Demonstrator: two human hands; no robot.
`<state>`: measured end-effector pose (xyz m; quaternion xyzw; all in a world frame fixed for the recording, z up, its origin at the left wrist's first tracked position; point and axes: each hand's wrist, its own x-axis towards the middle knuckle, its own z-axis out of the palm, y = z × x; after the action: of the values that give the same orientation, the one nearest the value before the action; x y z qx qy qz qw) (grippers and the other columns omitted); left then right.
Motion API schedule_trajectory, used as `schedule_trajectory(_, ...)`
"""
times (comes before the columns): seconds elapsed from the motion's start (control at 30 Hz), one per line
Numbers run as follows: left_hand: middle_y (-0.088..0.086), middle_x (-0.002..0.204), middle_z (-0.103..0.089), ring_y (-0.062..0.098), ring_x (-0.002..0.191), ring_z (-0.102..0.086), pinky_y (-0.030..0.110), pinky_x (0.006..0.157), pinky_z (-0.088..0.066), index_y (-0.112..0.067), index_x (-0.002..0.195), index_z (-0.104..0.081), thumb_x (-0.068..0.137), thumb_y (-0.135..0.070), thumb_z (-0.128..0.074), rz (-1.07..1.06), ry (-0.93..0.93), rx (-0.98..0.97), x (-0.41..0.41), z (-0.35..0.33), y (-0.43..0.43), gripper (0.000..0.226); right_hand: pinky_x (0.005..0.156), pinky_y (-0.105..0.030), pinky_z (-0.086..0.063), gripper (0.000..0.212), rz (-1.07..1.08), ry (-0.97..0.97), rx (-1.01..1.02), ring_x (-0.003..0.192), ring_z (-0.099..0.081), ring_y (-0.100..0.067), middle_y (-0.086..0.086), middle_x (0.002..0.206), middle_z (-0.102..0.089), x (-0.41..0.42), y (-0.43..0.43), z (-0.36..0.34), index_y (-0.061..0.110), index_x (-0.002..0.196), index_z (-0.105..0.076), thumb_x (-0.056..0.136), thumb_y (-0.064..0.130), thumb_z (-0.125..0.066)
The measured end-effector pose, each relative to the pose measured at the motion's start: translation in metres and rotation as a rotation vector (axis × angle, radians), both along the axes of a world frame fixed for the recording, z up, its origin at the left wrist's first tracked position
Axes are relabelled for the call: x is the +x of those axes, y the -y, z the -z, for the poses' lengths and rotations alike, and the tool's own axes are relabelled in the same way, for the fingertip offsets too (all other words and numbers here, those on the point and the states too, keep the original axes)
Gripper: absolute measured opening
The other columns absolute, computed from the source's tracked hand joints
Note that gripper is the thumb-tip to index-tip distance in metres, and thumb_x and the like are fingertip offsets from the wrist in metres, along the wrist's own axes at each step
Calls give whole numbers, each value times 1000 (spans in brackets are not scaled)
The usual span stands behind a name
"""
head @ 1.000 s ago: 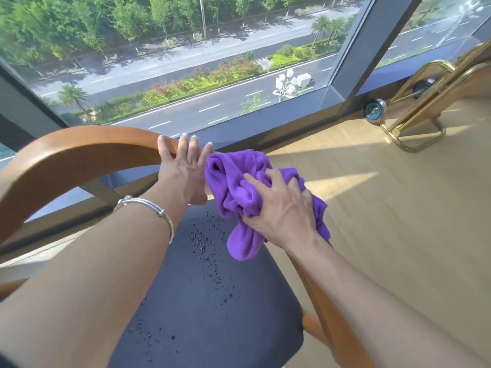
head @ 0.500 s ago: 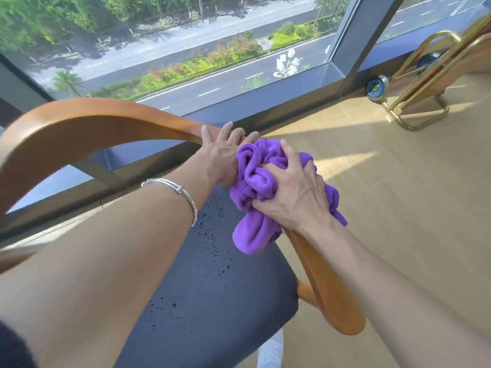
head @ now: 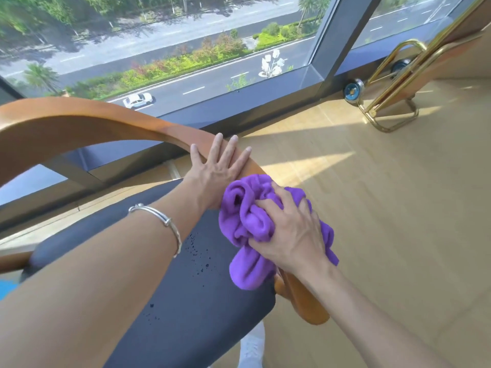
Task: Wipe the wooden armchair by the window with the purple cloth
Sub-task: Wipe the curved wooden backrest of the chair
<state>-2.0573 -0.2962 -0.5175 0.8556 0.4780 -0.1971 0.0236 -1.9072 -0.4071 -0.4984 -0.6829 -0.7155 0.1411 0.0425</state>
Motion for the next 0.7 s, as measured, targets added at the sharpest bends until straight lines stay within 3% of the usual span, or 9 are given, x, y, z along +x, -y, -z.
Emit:
schedule_trajectory(0.07, 11, 153, 26, 37, 141, 17, 67, 105, -17, -22, 143, 27, 92, -36, -41, -8, -35, -22, -1, -2, 1, 86, 91, -48, -39, 53, -9, -31, -22, 112, -46, -38, 2, 146, -39, -7, -23, 1, 27, 112, -57, 67, 52, -69)
schedule_trajectory(0.2, 10, 153, 25, 36, 141, 17, 66, 105, -18, -23, 143, 26, 93, -38, -38, 0, -40, -21, -3, -5, 1, 83, 90, -48, -40, 52, -39, -31, 12, 113, -47, -38, 3, 149, -36, -7, -28, 4, 23, 109, -55, 68, 52, -69)
schedule_trajectory(0.33, 10, 154, 23, 36, 142, 14, 67, 104, -20, -21, 143, 26, 87, -36, -52, -31, -54, -22, 4, -4, 2, 97, 80, -47, -48, 48, -26, -63, 46, 103, -56, -38, 0, 147, -44, 16, 26, 6, 33, 105, -59, 63, 54, -59)
schedule_trajectory(0.5, 12, 154, 22, 36, 142, 13, 62, 102, -28, -17, 144, 24, 82, -27, -54, -98, -80, 1, 7, -8, 15, 101, 79, -48, -51, 56, -59, -176, 2, 109, -60, -38, -3, 145, -48, 41, 94, 12, 41, 111, -49, 58, 56, -58)
schedule_trajectory(0.7, 5, 154, 25, 32, 143, 14, 63, 101, -28, -22, 144, 25, 88, -29, -52, -156, -90, -88, 14, -15, 34, 95, 87, -48, -47, 50, -19, -136, 36, 113, -53, -38, -2, 144, -47, 29, 59, 11, 34, 102, -55, 58, 58, -52)
